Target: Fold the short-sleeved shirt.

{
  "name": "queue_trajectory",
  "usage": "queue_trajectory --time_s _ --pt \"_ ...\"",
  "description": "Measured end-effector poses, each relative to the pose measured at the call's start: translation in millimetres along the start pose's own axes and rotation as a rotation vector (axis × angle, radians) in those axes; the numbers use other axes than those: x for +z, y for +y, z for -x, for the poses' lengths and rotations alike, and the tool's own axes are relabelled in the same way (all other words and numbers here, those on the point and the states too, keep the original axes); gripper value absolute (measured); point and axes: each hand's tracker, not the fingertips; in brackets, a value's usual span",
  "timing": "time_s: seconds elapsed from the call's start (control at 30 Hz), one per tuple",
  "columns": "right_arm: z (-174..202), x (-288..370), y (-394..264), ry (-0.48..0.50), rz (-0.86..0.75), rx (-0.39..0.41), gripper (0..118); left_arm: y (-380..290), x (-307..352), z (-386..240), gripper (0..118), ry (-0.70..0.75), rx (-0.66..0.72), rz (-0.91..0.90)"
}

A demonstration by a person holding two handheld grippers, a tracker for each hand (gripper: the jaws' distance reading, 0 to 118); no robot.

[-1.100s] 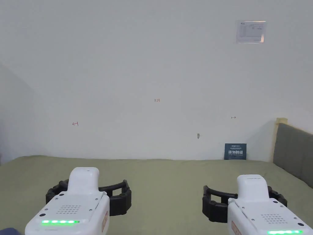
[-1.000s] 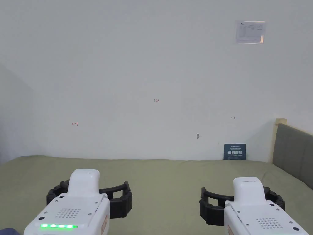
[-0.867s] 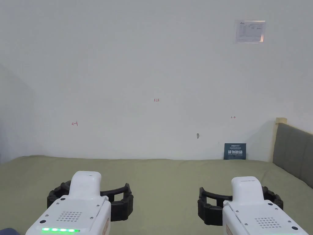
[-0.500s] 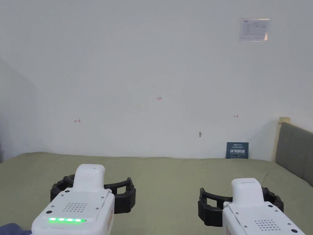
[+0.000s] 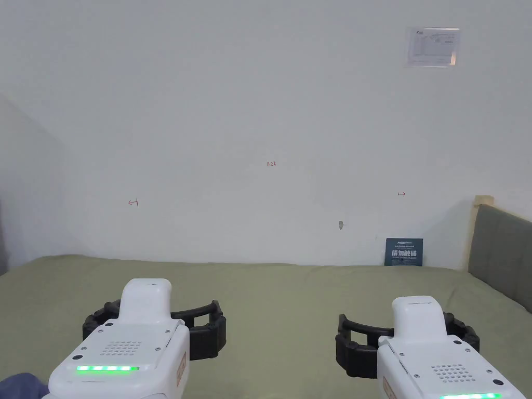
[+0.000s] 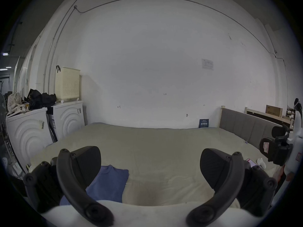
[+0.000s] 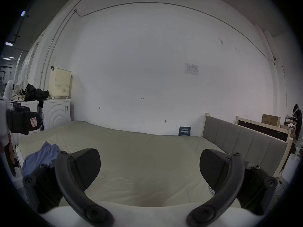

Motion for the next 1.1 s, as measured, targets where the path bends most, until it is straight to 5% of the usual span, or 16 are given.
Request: queue_trajectory --time_s 0.97,1.0,1.03,1.07,1.1 --pt "-7.8 -2.4 -2.9 -0.005 0.036 -0.013 116 1.6 3.1 -4.2 118 0.019 -0.04 0.007" --pt "-7.6 -2.5 -3.2 -0.013 0.038 -0.012 111 1.6 2.9 -4.5 118 0.019 -0.042 0.009" --pt "-8.0 -3.8 -5.5 -0.04 0.038 -0.01 91 1.2 0.7 -4.6 107 0.02 -0.038 0.017" --pt "-10.2 -1.8 -4.7 -0.074 0.018 -0.016 61 0.4 0.0 -3.8 81 0.024 -0.027 0.019" --pt "-11.9 -1.5 -3.2 -0.042 0.039 -0.023 22 0.8 1.2 -3.5 40 0.009 -0.016 0.021"
